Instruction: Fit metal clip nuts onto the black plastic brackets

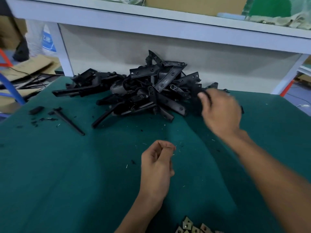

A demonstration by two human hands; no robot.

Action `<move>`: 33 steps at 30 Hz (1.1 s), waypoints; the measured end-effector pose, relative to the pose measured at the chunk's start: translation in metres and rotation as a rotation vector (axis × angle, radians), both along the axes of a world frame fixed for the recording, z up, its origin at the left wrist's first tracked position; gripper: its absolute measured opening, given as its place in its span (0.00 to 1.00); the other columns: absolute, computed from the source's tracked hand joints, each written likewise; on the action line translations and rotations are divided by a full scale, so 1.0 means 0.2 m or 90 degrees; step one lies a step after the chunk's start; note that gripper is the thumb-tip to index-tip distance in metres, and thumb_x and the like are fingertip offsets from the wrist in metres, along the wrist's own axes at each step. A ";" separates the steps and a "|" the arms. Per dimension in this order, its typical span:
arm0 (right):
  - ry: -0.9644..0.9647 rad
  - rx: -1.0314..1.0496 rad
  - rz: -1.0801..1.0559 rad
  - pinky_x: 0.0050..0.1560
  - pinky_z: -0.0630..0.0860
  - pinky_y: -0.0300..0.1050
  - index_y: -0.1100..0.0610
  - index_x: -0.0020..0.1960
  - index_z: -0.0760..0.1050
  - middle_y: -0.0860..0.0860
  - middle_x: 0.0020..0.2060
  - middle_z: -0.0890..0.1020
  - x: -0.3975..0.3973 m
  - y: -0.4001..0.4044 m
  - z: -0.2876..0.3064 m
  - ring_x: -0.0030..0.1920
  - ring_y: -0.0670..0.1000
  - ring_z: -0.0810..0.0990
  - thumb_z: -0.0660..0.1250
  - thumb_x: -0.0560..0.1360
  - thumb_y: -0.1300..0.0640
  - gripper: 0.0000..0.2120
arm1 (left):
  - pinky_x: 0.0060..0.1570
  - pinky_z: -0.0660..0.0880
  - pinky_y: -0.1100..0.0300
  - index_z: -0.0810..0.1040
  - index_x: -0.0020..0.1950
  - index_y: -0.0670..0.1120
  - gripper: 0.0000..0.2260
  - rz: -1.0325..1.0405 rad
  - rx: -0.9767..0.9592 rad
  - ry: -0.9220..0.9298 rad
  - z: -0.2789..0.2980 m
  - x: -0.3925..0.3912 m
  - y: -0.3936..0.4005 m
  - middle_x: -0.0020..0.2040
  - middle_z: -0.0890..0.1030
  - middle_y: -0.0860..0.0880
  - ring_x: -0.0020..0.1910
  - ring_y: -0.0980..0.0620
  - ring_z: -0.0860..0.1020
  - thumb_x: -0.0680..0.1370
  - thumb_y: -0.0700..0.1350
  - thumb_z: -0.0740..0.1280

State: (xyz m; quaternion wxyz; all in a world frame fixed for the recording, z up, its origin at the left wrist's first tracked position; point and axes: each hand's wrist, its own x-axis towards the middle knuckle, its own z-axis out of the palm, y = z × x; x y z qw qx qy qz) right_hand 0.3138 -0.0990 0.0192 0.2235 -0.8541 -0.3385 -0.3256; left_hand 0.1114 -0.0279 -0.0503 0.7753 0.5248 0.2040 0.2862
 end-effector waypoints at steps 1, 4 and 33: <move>0.013 0.061 0.051 0.36 0.72 0.49 0.58 0.52 0.81 0.57 0.42 0.84 -0.01 -0.04 0.07 0.41 0.60 0.81 0.63 0.83 0.48 0.14 | 0.28 0.67 0.61 0.78 0.39 0.50 0.05 0.023 0.012 0.000 0.00 0.00 0.00 0.31 0.70 0.54 0.28 0.54 0.66 0.75 0.47 0.65; 0.111 0.275 0.200 0.37 0.77 0.43 0.55 0.47 0.82 0.48 0.35 0.84 -0.13 -0.16 0.25 0.36 0.48 0.81 0.69 0.80 0.49 0.10 | 0.40 0.73 0.58 0.77 0.49 0.54 0.04 0.130 0.153 -0.015 0.01 -0.02 -0.03 0.41 0.77 0.54 0.39 0.53 0.75 0.76 0.51 0.66; 0.640 -0.069 0.363 0.39 0.72 0.31 0.42 0.51 0.85 0.45 0.49 0.80 -0.77 -0.85 -0.31 0.44 0.47 0.79 0.77 0.71 0.47 0.10 | 0.28 0.66 0.65 0.73 0.46 0.46 0.04 -0.337 -0.281 -0.013 0.05 -0.09 0.09 0.41 0.74 0.51 0.31 0.56 0.69 0.80 0.40 0.63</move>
